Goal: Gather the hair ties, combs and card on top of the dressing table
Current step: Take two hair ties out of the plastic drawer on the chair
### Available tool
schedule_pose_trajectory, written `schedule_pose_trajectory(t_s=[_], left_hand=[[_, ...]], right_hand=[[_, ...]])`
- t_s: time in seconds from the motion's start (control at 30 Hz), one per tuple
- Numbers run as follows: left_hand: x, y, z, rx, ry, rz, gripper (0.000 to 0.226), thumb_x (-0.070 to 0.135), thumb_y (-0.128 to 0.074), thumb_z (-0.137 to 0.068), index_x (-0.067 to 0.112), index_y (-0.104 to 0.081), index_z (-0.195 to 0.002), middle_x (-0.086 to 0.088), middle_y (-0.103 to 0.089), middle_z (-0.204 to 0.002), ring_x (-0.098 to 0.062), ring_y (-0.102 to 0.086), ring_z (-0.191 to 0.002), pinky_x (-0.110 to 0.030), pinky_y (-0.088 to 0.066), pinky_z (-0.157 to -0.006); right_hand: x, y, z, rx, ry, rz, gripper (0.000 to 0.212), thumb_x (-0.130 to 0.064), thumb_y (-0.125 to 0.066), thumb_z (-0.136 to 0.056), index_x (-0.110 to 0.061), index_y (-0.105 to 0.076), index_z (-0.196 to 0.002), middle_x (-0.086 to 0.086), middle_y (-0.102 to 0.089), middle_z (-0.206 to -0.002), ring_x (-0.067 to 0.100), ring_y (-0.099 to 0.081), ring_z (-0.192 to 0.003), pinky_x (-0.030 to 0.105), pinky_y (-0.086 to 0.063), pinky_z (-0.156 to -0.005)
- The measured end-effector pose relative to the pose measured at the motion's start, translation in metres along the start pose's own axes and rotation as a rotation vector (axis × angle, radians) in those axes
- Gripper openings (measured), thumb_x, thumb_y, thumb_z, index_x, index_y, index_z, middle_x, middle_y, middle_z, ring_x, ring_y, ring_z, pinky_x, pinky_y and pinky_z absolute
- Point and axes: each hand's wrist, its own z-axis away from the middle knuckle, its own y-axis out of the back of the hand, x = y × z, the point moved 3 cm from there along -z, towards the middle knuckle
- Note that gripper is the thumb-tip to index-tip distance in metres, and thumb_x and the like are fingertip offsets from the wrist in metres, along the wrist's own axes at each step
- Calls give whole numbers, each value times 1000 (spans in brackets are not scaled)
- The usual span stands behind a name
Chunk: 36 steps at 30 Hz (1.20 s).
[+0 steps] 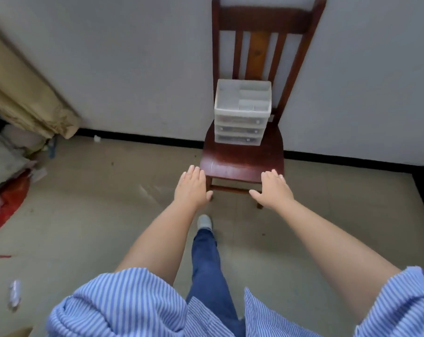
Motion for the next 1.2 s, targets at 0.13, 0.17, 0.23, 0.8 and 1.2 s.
schedule_pose_trajectory(t_s=[0.13, 0.17, 0.23, 0.8, 1.2], left_hand=[[-32, 16, -137, -63, -73, -84, 68, 39, -42, -95, -1, -15, -144, -16, -18, -155, -28, -9, -145, -38, -17, -118], [-38, 21, -167, -55, -93, -100, 68, 39, -42, -95, -1, -17, -143, -16, -20, -154, -29, -11, -144, -38, -19, -117], [-43, 32, -219, -44, -132, -128, 68, 40, -42, -94, -2, -19, -142, -16, -23, -153, -30, -13, -143, -39, -21, -116], [-33, -27, -400, 305, -424, -127, 74, 15, -86, -53, -13, -57, -115, -30, -62, -119, -47, -59, -109, -59, -51, -82], [-25, -35, -405, 207, -374, -40, 76, 31, -78, -67, -24, -52, -112, -44, -57, -114, -61, -54, -103, -65, -45, -84]], right_hand=[[-7, 13, -121, -18, -108, -72, 46, -36, -51, -91, 2, -47, -117, 17, -51, -129, 30, -32, -133, 42, -22, -117], [-9, 16, -147, -30, -141, -94, 46, -35, -51, -91, 2, -47, -118, 17, -51, -130, 30, -32, -133, 42, -23, -116], [-12, 22, -192, -58, -193, -144, 44, -33, -52, -91, 3, -49, -116, 19, -53, -127, 32, -37, -129, 42, -28, -112], [4, -65, -411, -7, -979, -2108, 53, 14, -51, -87, -2, -36, -135, 17, -59, -120, 28, -42, -132, 42, -28, -114], [15, -118, -335, -25, -1043, -1888, 16, -5, -50, -95, -14, -50, -81, 4, -53, -77, 16, -56, -73, 43, -40, -102]])
